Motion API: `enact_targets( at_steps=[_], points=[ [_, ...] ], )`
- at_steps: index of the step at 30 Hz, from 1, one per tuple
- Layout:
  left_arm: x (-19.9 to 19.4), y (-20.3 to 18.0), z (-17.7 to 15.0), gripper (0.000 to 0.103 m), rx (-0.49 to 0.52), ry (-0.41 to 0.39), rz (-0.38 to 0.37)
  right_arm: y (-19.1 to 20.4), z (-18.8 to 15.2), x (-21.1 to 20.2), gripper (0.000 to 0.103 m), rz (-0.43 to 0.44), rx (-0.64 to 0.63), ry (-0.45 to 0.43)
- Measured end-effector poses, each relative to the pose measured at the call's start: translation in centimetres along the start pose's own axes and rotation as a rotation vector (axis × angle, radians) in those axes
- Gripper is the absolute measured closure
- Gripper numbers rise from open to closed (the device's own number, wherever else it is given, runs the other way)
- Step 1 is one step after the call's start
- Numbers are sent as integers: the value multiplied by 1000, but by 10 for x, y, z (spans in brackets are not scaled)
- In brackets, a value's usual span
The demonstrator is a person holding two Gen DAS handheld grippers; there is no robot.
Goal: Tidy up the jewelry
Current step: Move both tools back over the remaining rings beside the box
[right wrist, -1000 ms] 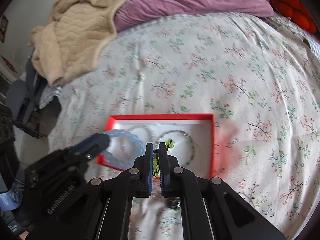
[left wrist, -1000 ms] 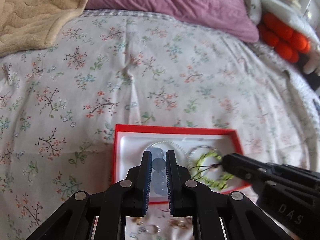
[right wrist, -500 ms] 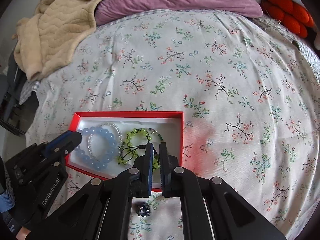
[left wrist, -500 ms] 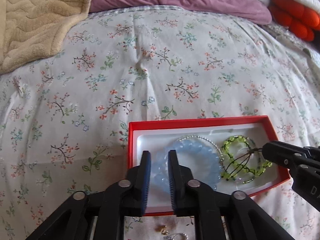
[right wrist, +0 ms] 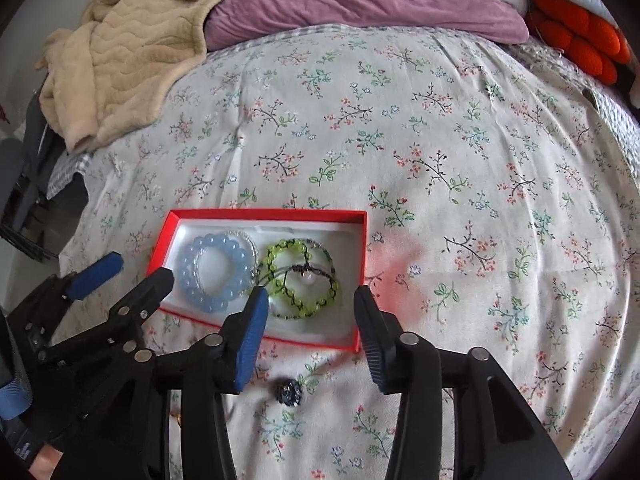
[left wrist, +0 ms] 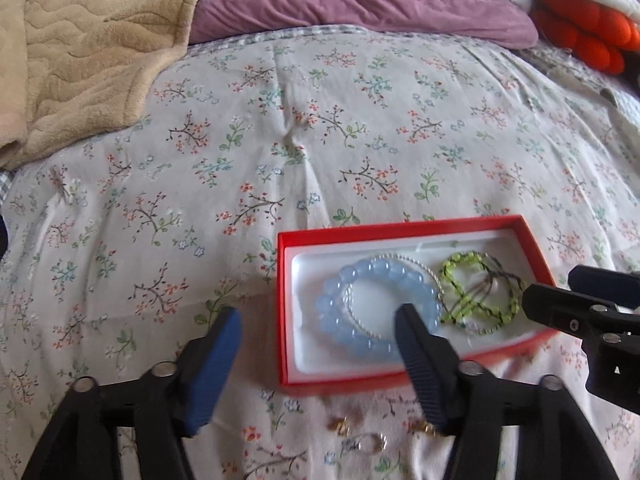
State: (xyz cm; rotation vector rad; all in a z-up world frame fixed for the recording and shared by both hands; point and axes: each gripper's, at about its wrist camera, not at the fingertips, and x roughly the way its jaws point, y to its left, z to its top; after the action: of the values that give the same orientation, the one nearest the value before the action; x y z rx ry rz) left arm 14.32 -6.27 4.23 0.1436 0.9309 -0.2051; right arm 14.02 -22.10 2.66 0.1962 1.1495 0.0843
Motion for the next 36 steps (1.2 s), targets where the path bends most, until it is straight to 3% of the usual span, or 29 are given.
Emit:
enact_targets(
  at_steps=[3, 9, 18, 36],
  points=[
    [-10, 2, -7, 20, 8, 0, 8, 0, -7, -4, 46, -15, -17, 10],
    [-16, 9, -27, 14, 15, 68, 11, -2, -22, -13, 40, -40, -31, 29],
    [-14, 24, -57, 11, -22, 182, -22, -6, -46, -16, 35, -61, -47, 86],
    [-12, 44, -95, 10, 1, 253, -21, 4, -90, 0, 35, -122, -139, 193]
  ],
)
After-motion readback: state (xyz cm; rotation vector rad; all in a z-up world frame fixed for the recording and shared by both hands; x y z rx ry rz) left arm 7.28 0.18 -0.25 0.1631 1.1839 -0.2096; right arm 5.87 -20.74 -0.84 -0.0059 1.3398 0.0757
